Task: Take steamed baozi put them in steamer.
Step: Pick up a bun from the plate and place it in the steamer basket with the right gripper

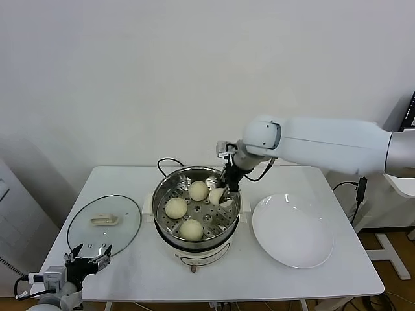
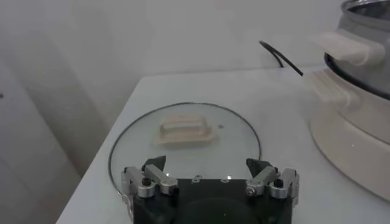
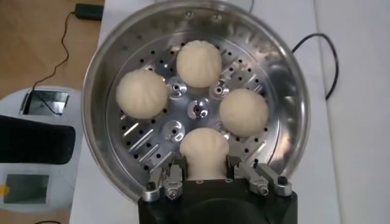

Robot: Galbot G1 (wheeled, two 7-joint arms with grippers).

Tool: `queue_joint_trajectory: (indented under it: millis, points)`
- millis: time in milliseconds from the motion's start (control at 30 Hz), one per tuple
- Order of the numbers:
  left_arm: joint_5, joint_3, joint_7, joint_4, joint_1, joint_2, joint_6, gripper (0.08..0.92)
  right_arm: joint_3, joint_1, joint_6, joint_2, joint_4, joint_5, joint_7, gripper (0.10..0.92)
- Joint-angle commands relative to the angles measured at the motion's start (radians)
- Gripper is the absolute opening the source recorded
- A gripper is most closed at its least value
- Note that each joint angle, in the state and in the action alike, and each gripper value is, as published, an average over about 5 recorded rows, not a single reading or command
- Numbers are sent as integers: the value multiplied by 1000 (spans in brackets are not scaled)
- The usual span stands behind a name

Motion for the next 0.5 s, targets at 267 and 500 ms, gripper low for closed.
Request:
queue_joint_trajectory:
  millis: [267,500]
  points:
    - [0,1,0,4,-2,-4,-1,823,19,-114,-44,28,5,-32,95,466]
    - [0,0,0,5,-1,-4,-1,823,34,-105,-49,22,-3,-24,84,654]
